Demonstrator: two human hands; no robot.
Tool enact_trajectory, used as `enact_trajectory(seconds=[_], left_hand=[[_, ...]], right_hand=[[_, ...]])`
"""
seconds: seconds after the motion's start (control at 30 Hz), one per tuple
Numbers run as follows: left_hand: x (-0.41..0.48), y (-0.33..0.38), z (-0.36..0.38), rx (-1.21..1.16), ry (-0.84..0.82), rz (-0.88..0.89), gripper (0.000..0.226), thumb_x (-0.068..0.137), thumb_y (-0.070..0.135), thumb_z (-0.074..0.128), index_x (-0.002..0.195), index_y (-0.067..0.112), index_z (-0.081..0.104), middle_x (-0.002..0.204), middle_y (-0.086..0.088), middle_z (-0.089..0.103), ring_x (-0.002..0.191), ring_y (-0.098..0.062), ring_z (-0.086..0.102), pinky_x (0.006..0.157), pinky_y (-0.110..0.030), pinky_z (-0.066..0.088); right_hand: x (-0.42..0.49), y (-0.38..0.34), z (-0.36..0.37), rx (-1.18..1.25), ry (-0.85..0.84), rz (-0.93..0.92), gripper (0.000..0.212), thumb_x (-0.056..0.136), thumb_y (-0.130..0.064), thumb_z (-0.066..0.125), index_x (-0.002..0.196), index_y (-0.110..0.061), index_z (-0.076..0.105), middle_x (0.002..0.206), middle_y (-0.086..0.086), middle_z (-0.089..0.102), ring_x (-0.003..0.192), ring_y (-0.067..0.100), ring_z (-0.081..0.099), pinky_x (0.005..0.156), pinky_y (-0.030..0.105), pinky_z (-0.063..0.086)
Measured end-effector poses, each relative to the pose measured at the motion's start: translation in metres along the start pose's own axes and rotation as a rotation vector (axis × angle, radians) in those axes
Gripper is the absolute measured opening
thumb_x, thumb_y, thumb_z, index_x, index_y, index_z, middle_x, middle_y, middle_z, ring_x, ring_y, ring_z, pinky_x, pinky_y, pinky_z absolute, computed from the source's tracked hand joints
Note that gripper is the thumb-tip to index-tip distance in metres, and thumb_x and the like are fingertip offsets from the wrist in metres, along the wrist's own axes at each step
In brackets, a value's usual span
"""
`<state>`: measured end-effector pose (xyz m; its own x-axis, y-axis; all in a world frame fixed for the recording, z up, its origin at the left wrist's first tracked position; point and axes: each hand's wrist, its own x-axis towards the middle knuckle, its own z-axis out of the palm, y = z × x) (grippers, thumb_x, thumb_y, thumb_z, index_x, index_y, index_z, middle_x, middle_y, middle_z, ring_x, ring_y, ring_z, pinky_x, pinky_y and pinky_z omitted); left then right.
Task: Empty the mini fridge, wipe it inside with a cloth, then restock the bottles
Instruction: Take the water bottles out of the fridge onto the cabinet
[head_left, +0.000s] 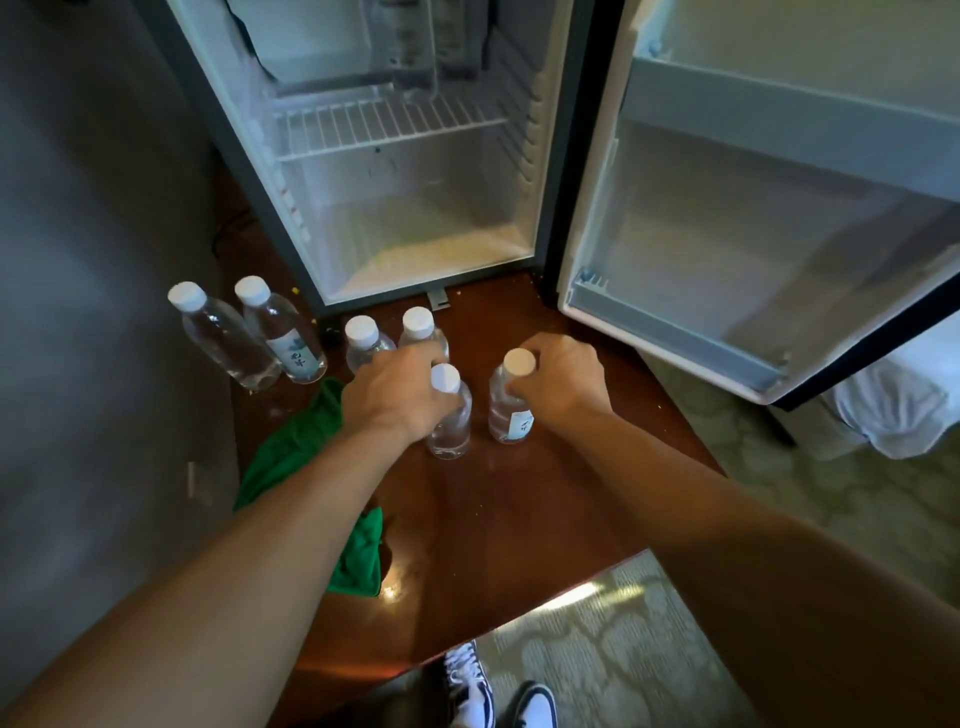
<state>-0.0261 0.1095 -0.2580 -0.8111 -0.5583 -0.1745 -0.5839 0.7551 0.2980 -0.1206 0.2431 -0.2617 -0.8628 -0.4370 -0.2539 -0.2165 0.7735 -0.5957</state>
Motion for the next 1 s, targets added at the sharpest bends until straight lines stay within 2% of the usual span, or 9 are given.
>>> enact_trajectory(seconds=[0.1, 0.17, 0.27, 0.33, 0.4, 0.47, 0.57, 0.8, 1.0], left_hand=[[0.002, 0.007, -0.016, 0.146, -0.098, 0.053, 0.032, 0.082, 0.035, 0.066, 0.11, 0.033, 0.051, 0.103, -0.004, 0.058, 0.092, -0.03, 0.058, 0.065, -0.038, 0.044], [0.002, 0.015, -0.039, 0.257, -0.199, 0.086, 0.046, 0.082, 0.043, 0.067, 0.122, 0.033, 0.046, 0.098, -0.001, 0.051, 0.082, -0.024, 0.057, 0.064, -0.036, 0.043], [0.016, 0.028, -0.087, 0.254, -0.251, 0.149, 0.042, 0.082, 0.057, 0.06, 0.114, 0.03, 0.054, 0.083, 0.004, 0.052, 0.064, -0.017, 0.055, 0.064, -0.034, 0.045], [0.032, 0.031, -0.127, 0.214, -0.178, 0.185, 0.035, 0.085, 0.055, 0.057, 0.107, 0.027, 0.06, 0.082, 0.002, 0.056, 0.065, -0.017, 0.056, 0.062, -0.031, 0.045], [0.048, 0.028, -0.17, 0.21, -0.027, 0.189, 0.03, 0.089, 0.048, 0.056, 0.108, 0.025, 0.061, 0.097, -0.001, 0.059, 0.081, -0.023, 0.057, 0.068, -0.033, 0.046], [0.064, 0.019, -0.204, 0.092, 0.107, 0.155, 0.027, 0.091, 0.044, 0.055, 0.111, 0.027, 0.059, 0.107, -0.004, 0.059, 0.092, -0.028, 0.057, 0.076, -0.036, 0.047], [0.09, 0.008, -0.233, -0.163, 0.216, 0.108, 0.034, 0.088, 0.05, 0.055, 0.116, 0.032, 0.053, 0.104, -0.006, 0.063, 0.091, -0.031, 0.062, 0.079, -0.039, 0.052], [0.148, 0.008, -0.242, -0.331, 0.251, 0.105, 0.053, 0.088, 0.051, 0.06, 0.132, 0.023, 0.047, 0.131, -0.005, 0.054, 0.115, -0.027, 0.054, 0.095, -0.042, 0.045], [0.217, 0.016, -0.229, -0.374, 0.261, 0.077, 0.064, 0.084, 0.05, 0.064, 0.138, 0.024, 0.044, 0.137, -0.007, 0.052, 0.122, -0.029, 0.052, 0.096, -0.04, 0.045]], right_hand=[[0.01, -0.004, -0.002, -0.037, -0.048, 0.058, 0.036, 0.081, -0.025, 0.073, 0.115, -0.021, 0.062, 0.11, 0.004, 0.064, 0.099, 0.025, 0.061, 0.08, 0.036, 0.053], [0.017, -0.015, -0.007, -0.117, -0.129, 0.079, 0.043, 0.078, -0.048, 0.072, 0.111, -0.023, 0.061, 0.108, 0.003, 0.063, 0.098, 0.026, 0.061, 0.081, 0.039, 0.053], [0.035, -0.046, -0.019, -0.241, -0.2, 0.048, 0.07, 0.079, -0.073, 0.047, 0.111, -0.014, 0.063, 0.116, 0.012, 0.063, 0.103, 0.032, 0.06, 0.08, 0.04, 0.049], [0.048, -0.077, -0.037, -0.24, -0.122, -0.004, 0.066, 0.088, -0.065, 0.04, 0.12, -0.011, 0.06, 0.128, 0.017, 0.057, 0.114, 0.036, 0.055, 0.089, 0.041, 0.044], [0.056, -0.112, -0.063, -0.165, -0.032, -0.053, 0.056, 0.093, -0.054, 0.045, 0.126, -0.011, 0.057, 0.133, 0.018, 0.053, 0.119, 0.035, 0.051, 0.095, 0.039, 0.042], [0.064, -0.141, -0.087, -0.056, 0.063, -0.088, 0.047, 0.093, -0.047, 0.051, 0.125, -0.012, 0.056, 0.13, 0.016, 0.053, 0.116, 0.034, 0.053, 0.094, 0.038, 0.043], [0.073, -0.169, -0.113, 0.04, 0.181, -0.142, 0.042, 0.095, -0.041, 0.052, 0.127, -0.014, 0.052, 0.128, 0.012, 0.054, 0.108, 0.031, 0.057, 0.089, 0.038, 0.048], [0.113, -0.2, -0.132, 0.072, 0.296, -0.136, 0.039, 0.092, -0.04, 0.052, 0.125, -0.021, 0.055, 0.121, 0.008, 0.061, 0.106, 0.031, 0.06, 0.092, 0.045, 0.051], [0.18, -0.215, -0.141, 0.172, 0.284, -0.127, 0.042, 0.094, -0.034, 0.055, 0.134, -0.019, 0.053, 0.124, 0.008, 0.062, 0.109, 0.026, 0.058, 0.086, 0.031, 0.046]])
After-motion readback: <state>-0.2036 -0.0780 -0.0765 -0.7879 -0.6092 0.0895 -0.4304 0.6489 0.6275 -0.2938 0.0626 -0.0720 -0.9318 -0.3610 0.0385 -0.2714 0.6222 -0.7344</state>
